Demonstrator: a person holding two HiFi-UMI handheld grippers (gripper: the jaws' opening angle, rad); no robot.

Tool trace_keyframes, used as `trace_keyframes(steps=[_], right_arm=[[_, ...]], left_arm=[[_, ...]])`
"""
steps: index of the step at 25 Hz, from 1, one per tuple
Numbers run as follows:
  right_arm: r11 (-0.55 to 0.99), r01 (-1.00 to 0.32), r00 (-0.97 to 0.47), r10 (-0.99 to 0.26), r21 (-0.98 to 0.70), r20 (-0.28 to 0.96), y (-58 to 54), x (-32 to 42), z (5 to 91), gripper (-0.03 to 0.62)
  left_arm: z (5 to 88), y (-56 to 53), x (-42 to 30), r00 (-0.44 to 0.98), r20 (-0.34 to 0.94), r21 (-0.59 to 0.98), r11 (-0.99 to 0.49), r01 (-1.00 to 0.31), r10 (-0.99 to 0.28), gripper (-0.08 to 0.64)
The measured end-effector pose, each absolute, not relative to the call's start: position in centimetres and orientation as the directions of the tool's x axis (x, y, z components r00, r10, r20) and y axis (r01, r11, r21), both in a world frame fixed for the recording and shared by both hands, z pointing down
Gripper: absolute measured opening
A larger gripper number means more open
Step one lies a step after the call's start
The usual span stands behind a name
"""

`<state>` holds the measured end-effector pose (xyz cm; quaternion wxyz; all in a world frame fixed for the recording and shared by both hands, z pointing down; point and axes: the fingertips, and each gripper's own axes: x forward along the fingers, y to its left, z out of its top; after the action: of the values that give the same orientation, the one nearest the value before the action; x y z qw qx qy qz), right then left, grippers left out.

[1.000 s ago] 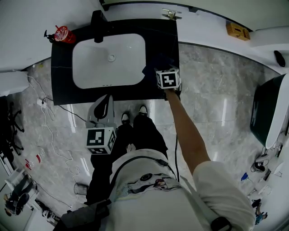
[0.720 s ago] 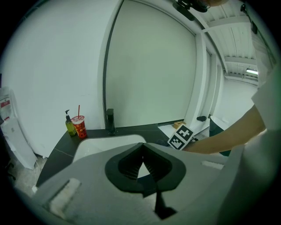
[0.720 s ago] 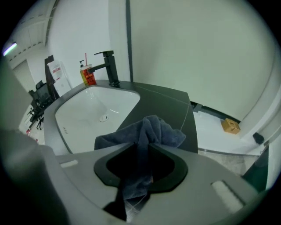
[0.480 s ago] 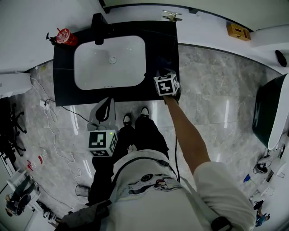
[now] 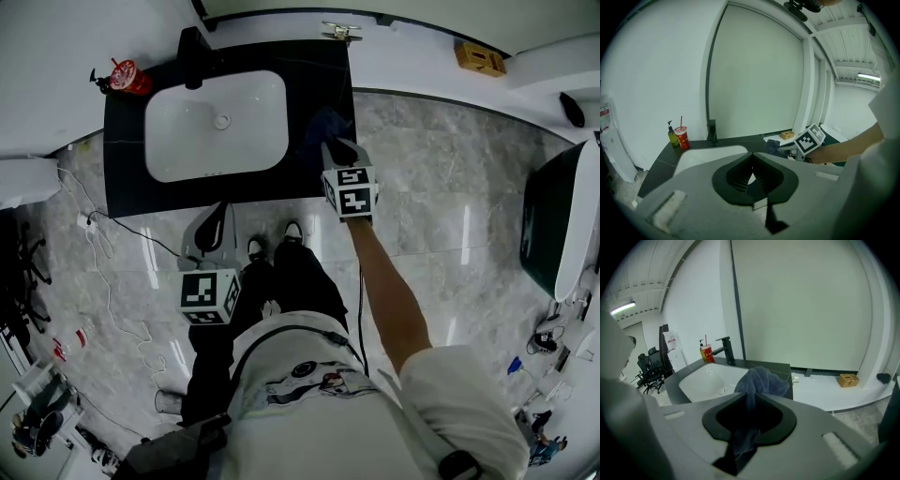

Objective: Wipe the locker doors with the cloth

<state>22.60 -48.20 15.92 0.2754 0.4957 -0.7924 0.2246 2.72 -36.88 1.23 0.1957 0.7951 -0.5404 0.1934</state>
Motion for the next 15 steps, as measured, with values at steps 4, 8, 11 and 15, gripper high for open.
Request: trace_keyframes(steps=[4, 8, 11, 15], right_arm=[[0.397, -0.913, -0.367, -0.707, -0.089, 0.605, -46.9, 22.8, 13.2, 0.061], [0.376, -0.922, -0.362, -0.743, -0.097, 0.563, -45.1, 22.3, 10.9, 0.063], [0.372, -0.923, -0.365, -0.761, -0.099, 0.537, -43.1, 21.7, 9.0, 0.061], [0.356, -0.929, -0.357, -0.788, -0.102, 0.502, -39.9, 21.4, 6.7, 0.061]], left_arm=[[0.5, -35.3, 3.0, 0.341, 0.508, 0.091, -0.345, -0.934, -0.791, 0.002], [0.0, -33.5, 2.1, 0.341, 0.498, 0.086, -0.346, -0.934, -0.798, 0.001], [-0.6, -32.4, 1.5, 0.344, 0.481, 0.086, -0.348, -0.934, -0.806, 0.000], [-1.7, -30.5, 1.2, 0.365, 0.444, 0.087, -0.366, -0.926, -0.818, 0.002]])
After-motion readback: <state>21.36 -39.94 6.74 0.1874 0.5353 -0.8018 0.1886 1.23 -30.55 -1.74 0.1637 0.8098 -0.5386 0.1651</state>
